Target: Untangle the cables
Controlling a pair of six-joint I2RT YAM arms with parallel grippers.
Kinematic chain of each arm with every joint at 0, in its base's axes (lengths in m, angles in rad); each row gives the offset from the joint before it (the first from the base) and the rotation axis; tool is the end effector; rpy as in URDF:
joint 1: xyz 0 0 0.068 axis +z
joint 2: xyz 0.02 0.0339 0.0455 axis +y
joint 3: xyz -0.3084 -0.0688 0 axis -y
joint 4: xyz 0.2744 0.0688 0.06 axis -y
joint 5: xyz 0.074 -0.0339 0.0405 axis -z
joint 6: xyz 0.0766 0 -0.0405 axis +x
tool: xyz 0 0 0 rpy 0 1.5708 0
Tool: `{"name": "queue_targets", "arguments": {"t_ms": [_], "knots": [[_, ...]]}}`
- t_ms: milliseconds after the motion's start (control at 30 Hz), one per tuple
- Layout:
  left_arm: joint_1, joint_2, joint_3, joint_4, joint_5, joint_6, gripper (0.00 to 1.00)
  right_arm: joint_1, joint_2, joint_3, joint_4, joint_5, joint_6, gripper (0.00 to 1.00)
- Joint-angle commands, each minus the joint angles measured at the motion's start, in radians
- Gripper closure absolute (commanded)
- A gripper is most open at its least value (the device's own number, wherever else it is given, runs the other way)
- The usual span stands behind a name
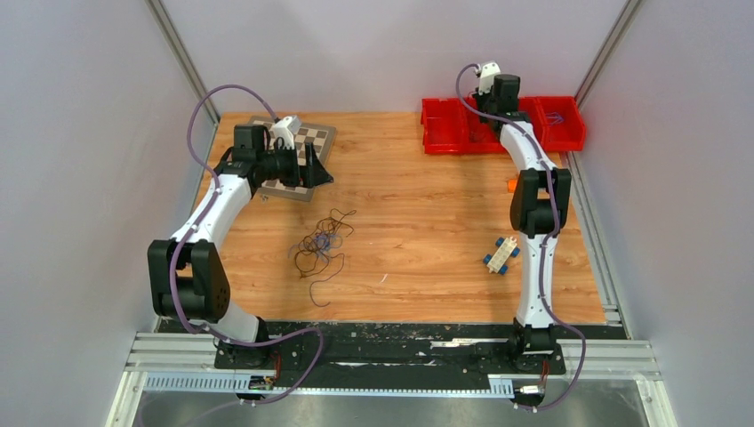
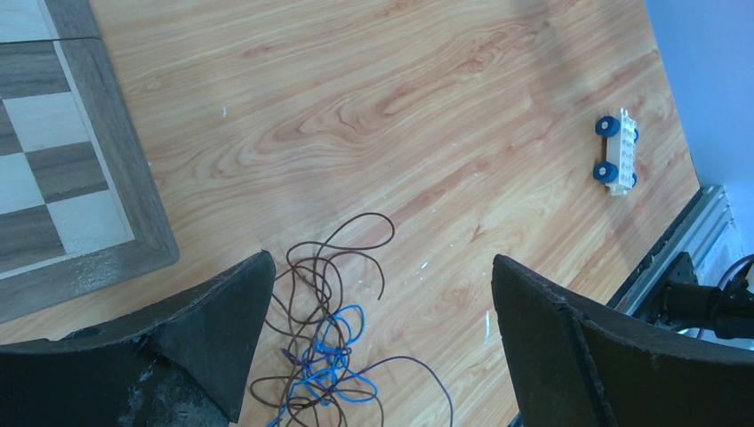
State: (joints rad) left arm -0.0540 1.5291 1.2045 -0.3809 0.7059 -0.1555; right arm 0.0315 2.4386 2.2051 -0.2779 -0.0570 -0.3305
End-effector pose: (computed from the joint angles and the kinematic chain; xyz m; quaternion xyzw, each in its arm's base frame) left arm 0.3838 -0.0705 0.3052 0.1015 0.8582 -0.3532 0.3585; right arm 0.6669 0.0254 0.2341 -0.1694 0.8459 -0.0509 0.5031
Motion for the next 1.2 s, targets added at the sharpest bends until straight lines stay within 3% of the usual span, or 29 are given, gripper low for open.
{"name": "queue_targets", "arguments": {"t_ms": [0,300,467,567,733,900,1000,1167], "knots": [[0.009,0.003,0.052,0.0,0.024,-0.002,0.0,-0.009,0.032,0.006,0.145,0.134,-0.003,1.0],[0.013,-0.002,0.053,-0.028,0.027,0.018,0.0,-0.022,0.034,-0.065,0.147,0.045,-0.064,0.99],[0.013,-0.02,0.073,-0.094,0.017,0.067,0.0,-0.022,-0.051,-0.092,0.079,-0.103,-0.042,0.56],[0.013,-0.022,0.095,-0.171,-0.009,0.116,0.0,-0.023,-0.15,-0.137,0.06,-0.15,-0.039,0.41],[0.032,-0.046,0.083,-0.385,-0.049,0.319,0.0,-0.023,-0.294,-0.212,-0.031,-0.197,-0.068,0.26],[0.039,-0.154,-0.057,-0.587,-0.105,0.67,0.0,-0.021,-0.469,-0.305,-0.243,-0.366,-0.09,0.08],[0.037,-0.201,-0.154,-0.607,-0.169,0.777,0.0,-0.009,-0.578,-0.403,-0.378,-0.49,-0.061,0.0],[0.009,-0.18,-0.284,-0.488,-0.234,0.823,0.0,0.012,-0.766,-0.613,-0.438,-0.57,-0.005,0.0]]}}
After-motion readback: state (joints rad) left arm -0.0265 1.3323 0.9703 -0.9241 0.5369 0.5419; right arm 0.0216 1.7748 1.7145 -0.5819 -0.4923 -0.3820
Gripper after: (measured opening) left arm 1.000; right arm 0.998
